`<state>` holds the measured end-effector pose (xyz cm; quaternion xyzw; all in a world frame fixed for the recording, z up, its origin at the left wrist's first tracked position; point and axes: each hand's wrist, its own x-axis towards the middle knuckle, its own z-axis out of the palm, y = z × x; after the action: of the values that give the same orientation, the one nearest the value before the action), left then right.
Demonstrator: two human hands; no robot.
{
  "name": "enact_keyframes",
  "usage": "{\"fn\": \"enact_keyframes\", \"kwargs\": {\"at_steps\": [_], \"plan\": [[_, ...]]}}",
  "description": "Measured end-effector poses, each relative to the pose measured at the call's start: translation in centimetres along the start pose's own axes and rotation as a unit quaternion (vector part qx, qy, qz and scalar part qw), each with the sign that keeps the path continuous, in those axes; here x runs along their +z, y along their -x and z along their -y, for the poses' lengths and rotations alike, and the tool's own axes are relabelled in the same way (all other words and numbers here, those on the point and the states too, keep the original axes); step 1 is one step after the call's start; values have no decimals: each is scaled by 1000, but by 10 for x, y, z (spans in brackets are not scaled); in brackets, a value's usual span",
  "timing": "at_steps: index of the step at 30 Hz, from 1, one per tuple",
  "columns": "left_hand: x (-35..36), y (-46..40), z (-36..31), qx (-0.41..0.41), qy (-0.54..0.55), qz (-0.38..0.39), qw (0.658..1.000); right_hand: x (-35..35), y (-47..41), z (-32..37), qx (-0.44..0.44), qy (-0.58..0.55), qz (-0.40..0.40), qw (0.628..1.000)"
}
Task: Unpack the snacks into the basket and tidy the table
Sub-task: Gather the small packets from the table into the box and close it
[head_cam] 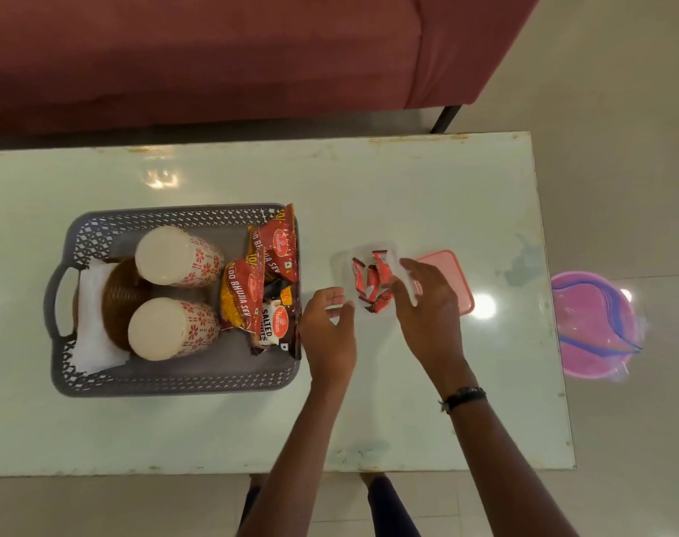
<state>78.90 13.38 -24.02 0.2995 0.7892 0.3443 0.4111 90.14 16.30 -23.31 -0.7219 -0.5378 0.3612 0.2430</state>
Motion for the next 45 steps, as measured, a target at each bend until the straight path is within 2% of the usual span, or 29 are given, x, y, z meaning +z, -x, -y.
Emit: {"fn": "enact_keyframes", "kwargs": {"at_steps": [3,7,10,14,16,19,22,26,33,36,41,45], "plan": [[7,-4,-5,-11,16,4,1000,-5,-11,-25,17,105,-37,994],[14,-13,-8,2,0,-3,1000,-13,-24,-53,66,188,-21,980],[16,-18,-5,0,-19,3,1000,-18,-35,-62,102,187,2,977],[17,-20,-3,6,-29,7,1000,-22,-45,-62,130,106,56,984],[18,-20,-3,-3,-16,9,1000,-21,-43,-55,92,75,44,992],[19,-19,-2,-20,7,12,1000,-10,-30,-33,0,48,-25,999],[18,-18,-2,-17,15,12,1000,10,-17,-12,-54,85,-2,995],[18,-20,-1,-31,28,17,999,34,-15,-1,-13,116,80,990],[17,-22,3,-40,38,23,998,49,-11,-13,-38,304,0,952],[16,-22,3,-41,40,25,998,55,-7,-15,-40,327,-18,944],[14,-25,6,-39,54,35,997,59,-4,-11,-50,328,-5,943],[13,-25,5,-77,84,52,992,63,-4,-8,-35,329,3,944]]}}
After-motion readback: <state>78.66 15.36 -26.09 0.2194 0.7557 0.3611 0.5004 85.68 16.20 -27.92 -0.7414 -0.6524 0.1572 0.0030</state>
